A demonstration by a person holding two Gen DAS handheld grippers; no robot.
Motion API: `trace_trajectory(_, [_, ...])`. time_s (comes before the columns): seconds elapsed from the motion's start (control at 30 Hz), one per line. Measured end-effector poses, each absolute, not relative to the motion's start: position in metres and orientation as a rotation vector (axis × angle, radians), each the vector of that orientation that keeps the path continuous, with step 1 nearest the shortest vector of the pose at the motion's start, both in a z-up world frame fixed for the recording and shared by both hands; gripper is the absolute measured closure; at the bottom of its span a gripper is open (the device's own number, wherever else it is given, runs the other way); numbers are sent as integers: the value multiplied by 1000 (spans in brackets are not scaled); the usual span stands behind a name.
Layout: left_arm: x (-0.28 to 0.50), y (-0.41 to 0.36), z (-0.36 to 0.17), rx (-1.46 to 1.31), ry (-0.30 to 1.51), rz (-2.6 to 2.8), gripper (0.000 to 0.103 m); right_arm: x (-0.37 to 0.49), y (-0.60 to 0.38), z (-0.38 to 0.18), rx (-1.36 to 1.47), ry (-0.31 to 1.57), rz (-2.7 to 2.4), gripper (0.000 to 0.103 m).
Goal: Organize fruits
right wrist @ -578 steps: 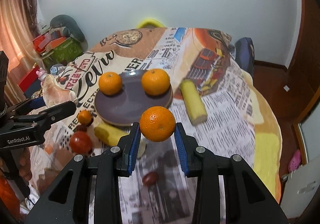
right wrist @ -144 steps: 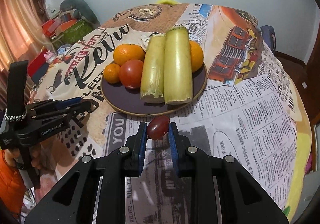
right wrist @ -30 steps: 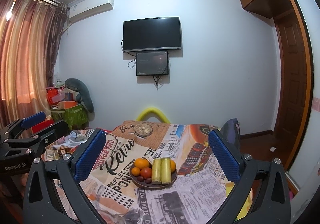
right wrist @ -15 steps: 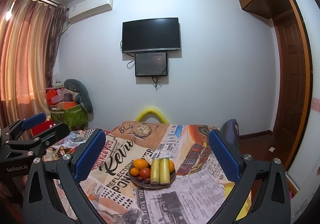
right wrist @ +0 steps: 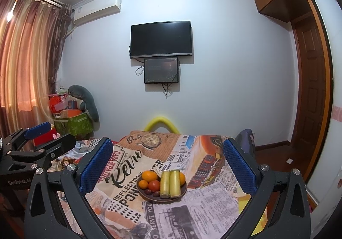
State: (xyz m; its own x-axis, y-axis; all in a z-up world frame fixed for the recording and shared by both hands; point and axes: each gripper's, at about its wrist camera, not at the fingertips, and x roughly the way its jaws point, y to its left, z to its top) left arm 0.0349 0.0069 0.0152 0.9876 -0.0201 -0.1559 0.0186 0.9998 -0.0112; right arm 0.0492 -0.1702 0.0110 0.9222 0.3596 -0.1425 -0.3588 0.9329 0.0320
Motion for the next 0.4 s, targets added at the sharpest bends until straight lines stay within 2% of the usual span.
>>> trace_trajectory(0.4, [35, 7, 16, -13, 163, -31, 1, 49, -169, 10, 3, 148, 368, 0])
